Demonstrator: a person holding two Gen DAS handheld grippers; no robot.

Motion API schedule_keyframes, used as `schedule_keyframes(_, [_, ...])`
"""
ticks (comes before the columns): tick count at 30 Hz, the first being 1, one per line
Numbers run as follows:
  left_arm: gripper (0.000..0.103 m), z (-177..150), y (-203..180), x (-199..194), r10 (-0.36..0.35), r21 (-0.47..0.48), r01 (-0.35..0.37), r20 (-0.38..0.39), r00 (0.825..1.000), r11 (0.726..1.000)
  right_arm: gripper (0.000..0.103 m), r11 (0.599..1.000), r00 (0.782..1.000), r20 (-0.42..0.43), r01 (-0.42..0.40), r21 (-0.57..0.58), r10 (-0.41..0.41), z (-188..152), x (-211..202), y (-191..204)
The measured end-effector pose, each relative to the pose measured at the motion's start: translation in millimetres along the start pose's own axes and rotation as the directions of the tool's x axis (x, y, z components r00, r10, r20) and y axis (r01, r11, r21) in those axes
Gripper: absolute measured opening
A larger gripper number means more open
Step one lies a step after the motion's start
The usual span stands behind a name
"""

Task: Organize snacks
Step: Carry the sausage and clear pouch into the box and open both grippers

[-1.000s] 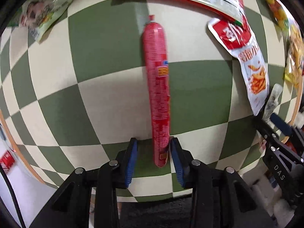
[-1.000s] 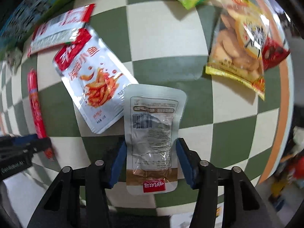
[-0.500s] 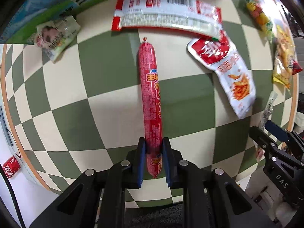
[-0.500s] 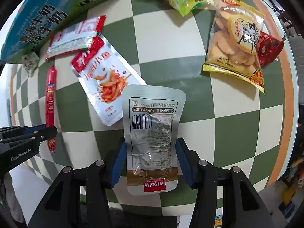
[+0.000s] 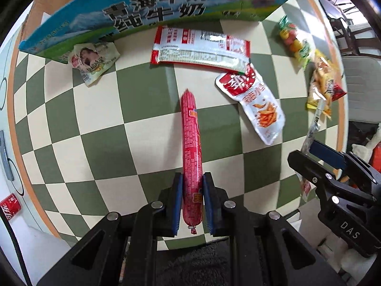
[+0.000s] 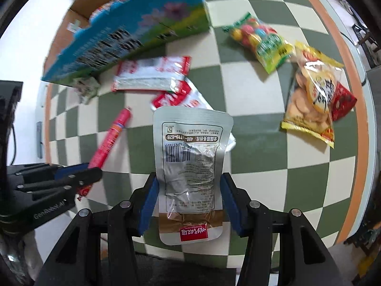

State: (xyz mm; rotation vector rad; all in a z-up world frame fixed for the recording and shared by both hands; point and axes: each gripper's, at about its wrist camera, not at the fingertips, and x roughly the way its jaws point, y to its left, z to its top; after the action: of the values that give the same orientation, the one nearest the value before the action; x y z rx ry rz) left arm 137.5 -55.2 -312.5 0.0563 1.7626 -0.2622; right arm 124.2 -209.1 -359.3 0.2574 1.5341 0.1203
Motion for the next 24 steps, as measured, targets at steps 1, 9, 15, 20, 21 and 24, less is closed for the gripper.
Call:
schedule_keyframes(1, [0.014,8,-5,-9,-0.008,-0.005,0.008,0.003,1.0,1.0,0.055,1.0,1.0,0.005,-0.009,-0.002,0.009,5,-2,0])
schedule_keyframes(9, [0.014,0,4,-70,-0.054,0.007,0.053,0.068,0.996,0.999,0.055,0.997,0.995,0.055,-0.077,-0.015,0.078,10,-34,12])
schedule_keyframes(15, [0.014,1,-7,-82,-0.081,0.019,0.08,0.137,0.987,0.997,0.055,0.992,0.987,0.106,-0.119,-0.038,0.123,25,-69,20])
schedule_keyframes(20, [0.014,10,-6,-127,-0.107,0.039,0.101,0.203,0.973,0.994,0.055,0.984,0.974,0.149,-0.16,-0.073,0.17,42,-106,31])
schedule_keyframes(21, [0.014,15,-5,-138,-0.108,0.045,0.101,0.219,0.97,0.994,0.055,0.982,0.97,0.159,-0.17,-0.082,0.182,49,-114,35])
schedule_keyframes(24, [0.014,28,2,-172,-0.102,0.042,0.094,0.275,0.956,0.995,0.055,0.977,0.961,0.189,-0.183,-0.112,0.202,68,-138,45])
